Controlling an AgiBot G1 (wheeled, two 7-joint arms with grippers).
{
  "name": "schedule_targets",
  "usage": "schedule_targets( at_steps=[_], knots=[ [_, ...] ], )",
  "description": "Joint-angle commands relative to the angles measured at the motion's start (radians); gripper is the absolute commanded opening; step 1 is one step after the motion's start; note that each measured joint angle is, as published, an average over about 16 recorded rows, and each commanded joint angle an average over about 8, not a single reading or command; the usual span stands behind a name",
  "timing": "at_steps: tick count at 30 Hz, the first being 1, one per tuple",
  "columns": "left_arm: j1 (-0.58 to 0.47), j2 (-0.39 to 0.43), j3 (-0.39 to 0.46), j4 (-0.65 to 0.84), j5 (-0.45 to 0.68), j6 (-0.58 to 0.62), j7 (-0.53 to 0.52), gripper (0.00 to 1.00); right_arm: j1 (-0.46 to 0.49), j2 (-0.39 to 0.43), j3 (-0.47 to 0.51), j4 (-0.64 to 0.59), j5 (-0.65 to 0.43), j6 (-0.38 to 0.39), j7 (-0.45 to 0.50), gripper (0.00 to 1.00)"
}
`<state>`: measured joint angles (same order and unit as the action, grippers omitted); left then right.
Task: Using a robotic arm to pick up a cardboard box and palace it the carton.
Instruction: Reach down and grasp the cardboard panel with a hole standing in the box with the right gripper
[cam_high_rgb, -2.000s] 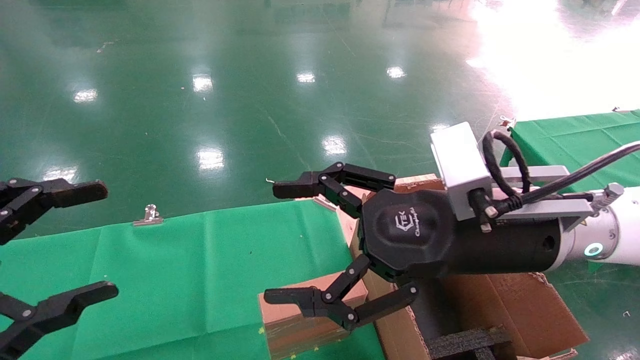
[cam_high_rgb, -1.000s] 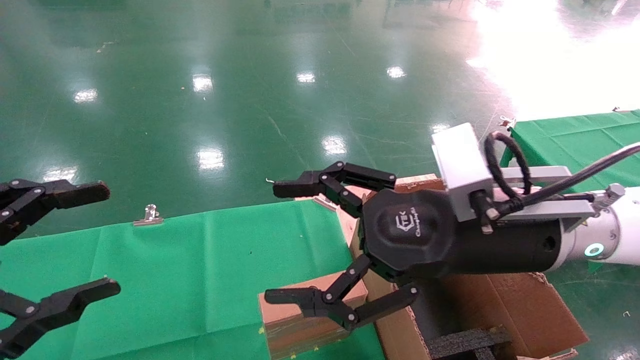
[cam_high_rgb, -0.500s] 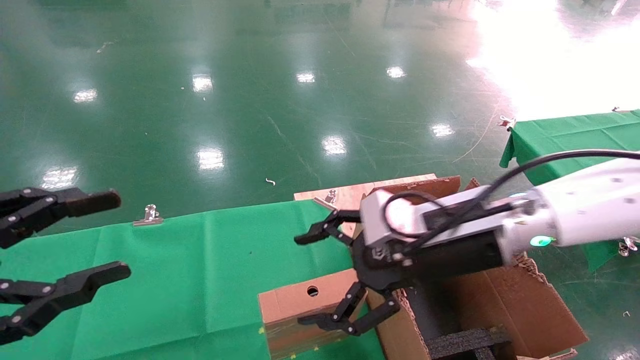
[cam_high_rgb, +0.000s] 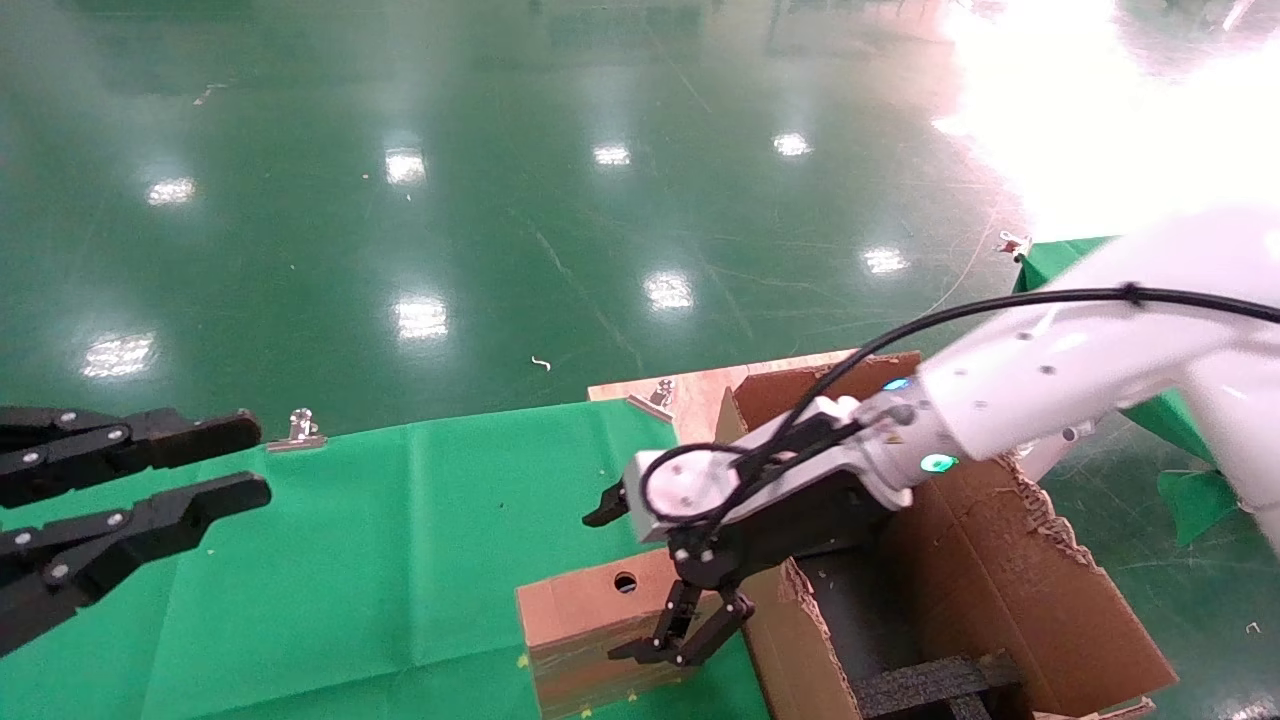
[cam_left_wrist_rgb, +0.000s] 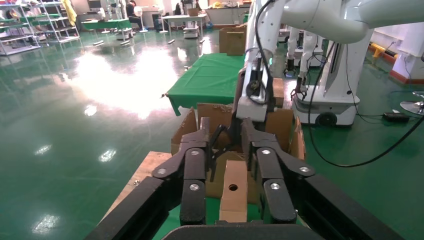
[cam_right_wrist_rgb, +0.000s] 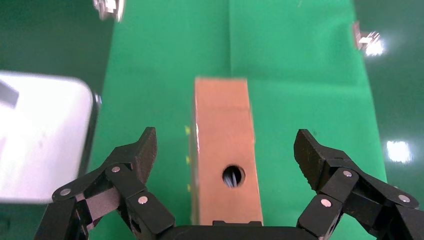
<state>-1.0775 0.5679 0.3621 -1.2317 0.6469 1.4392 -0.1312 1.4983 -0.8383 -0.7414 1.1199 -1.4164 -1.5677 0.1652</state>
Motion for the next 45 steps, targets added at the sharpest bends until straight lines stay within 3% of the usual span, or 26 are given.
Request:
schedule_targets(
  at_steps=[1, 14, 15, 19, 22, 23, 26, 28, 45],
  knots=[
    [0.000, 0.000, 0.000, 0.000, 0.000, 0.000, 0.000, 0.00, 0.023, -0.025, -0.031, -0.011, -0.038, 0.003, -0.003, 1.00],
    [0.000, 0.000, 0.000, 0.000, 0.000, 0.000, 0.000, 0.00, 0.115, -0.133, -0.176, -0.014, -0.208, 0.003, -0.007, 1.00],
    [0.000, 0.000, 0.000, 0.000, 0.000, 0.000, 0.000, 0.04, 0.118, -0.136, -0.184, -0.013, -0.213, 0.003, -0.008, 1.00],
    [0.000, 0.000, 0.000, 0.000, 0.000, 0.000, 0.000, 0.54, 0.126, -0.142, -0.209, -0.008, -0.221, 0.003, -0.008, 0.96],
    [0.000, 0.000, 0.000, 0.000, 0.000, 0.000, 0.000, 0.92, 0.131, -0.144, -0.222, -0.003, -0.225, 0.004, -0.007, 0.62],
    [0.000, 0.000, 0.000, 0.000, 0.000, 0.000, 0.000, 1.00, 0.134, -0.144, -0.227, -0.001, -0.228, 0.005, -0.007, 0.50],
    [0.000, 0.000, 0.000, 0.000, 0.000, 0.000, 0.000, 1.00, 0.139, -0.146, -0.237, 0.004, -0.234, 0.007, -0.008, 0.12],
    [0.000, 0.000, 0.000, 0.000, 0.000, 0.000, 0.000, 1.00, 0.142, -0.147, -0.241, 0.006, -0.237, 0.007, -0.009, 0.00],
    [0.000, 0.000, 0.000, 0.000, 0.000, 0.000, 0.000, 1.00, 0.137, -0.144, -0.233, 0.003, -0.230, 0.008, -0.008, 0.00]
  ],
)
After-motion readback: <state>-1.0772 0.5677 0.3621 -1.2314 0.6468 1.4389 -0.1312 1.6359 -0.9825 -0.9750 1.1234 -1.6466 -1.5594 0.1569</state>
